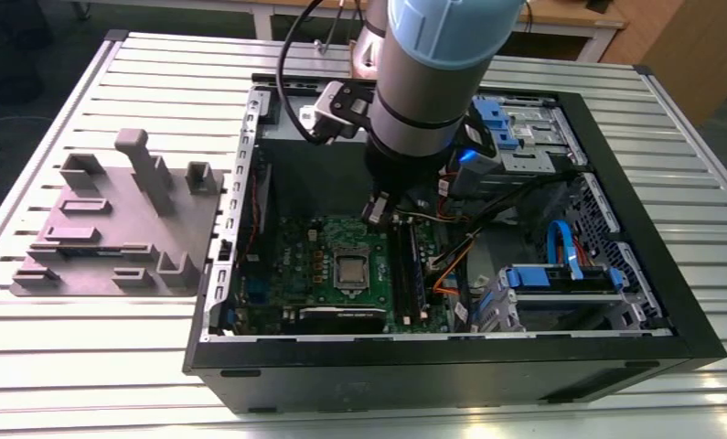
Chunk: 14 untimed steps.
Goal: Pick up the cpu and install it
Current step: 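Install the first cpu locking lever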
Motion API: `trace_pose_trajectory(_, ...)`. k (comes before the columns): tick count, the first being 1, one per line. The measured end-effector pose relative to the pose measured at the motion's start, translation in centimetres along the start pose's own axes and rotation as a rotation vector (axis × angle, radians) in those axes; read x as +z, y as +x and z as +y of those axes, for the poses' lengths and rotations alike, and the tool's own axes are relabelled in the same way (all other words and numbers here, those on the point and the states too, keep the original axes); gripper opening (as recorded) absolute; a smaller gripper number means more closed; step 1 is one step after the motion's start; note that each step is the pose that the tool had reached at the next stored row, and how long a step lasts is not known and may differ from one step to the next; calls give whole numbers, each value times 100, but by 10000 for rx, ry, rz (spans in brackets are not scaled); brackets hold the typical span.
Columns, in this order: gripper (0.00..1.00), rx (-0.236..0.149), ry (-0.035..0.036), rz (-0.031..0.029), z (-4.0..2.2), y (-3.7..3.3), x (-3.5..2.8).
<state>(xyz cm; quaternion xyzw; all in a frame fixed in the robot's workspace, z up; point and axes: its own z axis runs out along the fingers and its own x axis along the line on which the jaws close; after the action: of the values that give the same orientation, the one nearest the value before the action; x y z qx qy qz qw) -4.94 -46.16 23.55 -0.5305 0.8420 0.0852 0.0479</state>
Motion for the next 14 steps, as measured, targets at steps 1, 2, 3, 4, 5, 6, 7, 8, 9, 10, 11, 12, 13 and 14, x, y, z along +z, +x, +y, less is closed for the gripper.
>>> trace_pose_trajectory(1,10,-2,-1,0,-3,8,-2)
trace_pose_trajectory(2,10,-4,-1,0,-6,15,-3)
trace_pose_trajectory(3,10,-4,0,1,-7,19,-4)
trace_pose_trajectory(4,10,-4,-1,1,-8,20,-5)
trace_pose_trajectory(5,10,-4,-1,0,-8,20,-4)
trace_pose_trajectory(6,10,-5,-1,1,-9,20,-5)
trace_pose_trajectory(7,10,-5,-1,1,-9,20,-4)
trace_pose_trajectory(8,10,-5,-1,1,-9,20,-5)
trace_pose_trajectory(9,10,-10,-1,1,-7,21,-4)
trace_pose_trajectory(10,10,-43,-7,4,0,25,-4)
trace_pose_trajectory(11,10,-112,-19,9,7,29,-4)
trace_pose_trajectory(12,10,-230,-40,23,11,31,-5)
trace_pose_trajectory(13,10,-360,-62,36,14,32,-5)
trace_pose_trajectory(14,10,-494,-86,49,15,33,-5)
